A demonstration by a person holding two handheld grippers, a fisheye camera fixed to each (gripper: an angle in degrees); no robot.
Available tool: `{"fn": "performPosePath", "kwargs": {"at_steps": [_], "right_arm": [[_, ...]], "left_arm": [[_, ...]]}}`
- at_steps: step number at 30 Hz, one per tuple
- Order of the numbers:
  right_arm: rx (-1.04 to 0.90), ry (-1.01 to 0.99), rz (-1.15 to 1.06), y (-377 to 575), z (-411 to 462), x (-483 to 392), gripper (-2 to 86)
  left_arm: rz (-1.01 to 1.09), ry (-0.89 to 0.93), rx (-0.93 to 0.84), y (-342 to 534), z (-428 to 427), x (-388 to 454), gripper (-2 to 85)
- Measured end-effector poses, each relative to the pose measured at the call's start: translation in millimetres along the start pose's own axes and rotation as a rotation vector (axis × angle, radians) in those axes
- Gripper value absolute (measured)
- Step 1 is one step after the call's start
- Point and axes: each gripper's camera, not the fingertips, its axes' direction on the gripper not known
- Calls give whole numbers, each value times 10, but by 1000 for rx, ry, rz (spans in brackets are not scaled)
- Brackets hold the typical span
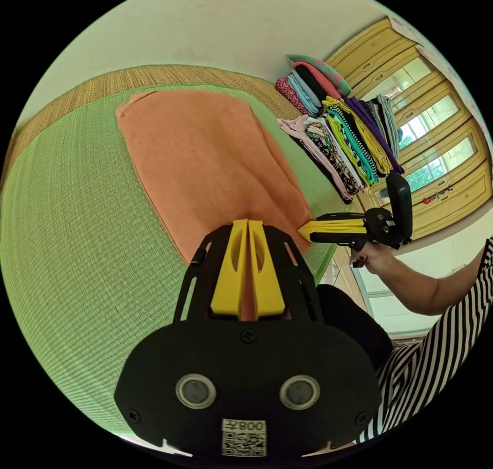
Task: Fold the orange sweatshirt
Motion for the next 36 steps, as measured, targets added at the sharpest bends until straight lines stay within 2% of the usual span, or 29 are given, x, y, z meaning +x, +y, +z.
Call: {"fn": "performPosePath", "kwargs": {"at_steps": [3, 7, 11, 15, 18, 21, 26, 30, 33, 36], "right_arm": [[66, -53, -14, -122, -297, -8, 1], [151, -23, -49, -536, -588, 2, 1], [122, 15, -49, -986, -462, 80, 1], [6, 44, -22, -1214, -20, 244, 1], [36, -31, 36, -1170, -1, 362, 1], [53, -24, 37, -1155, -145, 316, 1], [185, 6, 30, -1358, -533, 305, 1], [186, 80, 87, -1797, -472, 511, 0], [61, 53, 114, -2001, -99, 736, 0], [69, 12, 116, -1970, -75, 814, 0]], "left_arm": [[-7, 52, 23, -48, -133, -17, 1], [12, 5, 115, -241, -329, -110, 1], [-10, -62, 60, -461, -144, -338, 1], [-6, -94, 2, -418, 160, -460, 2], [-13, -98, 28, -377, 194, -498, 2], [-39, -56, 16, -393, 169, -576, 2], [-44, -15, 174, -457, -106, -712, 2], [-69, -88, 106, -640, 55, -925, 1], [-76, -109, 7, -694, 312, -1099, 1], [-109, -77, 9, -626, 426, -1243, 1]]}}
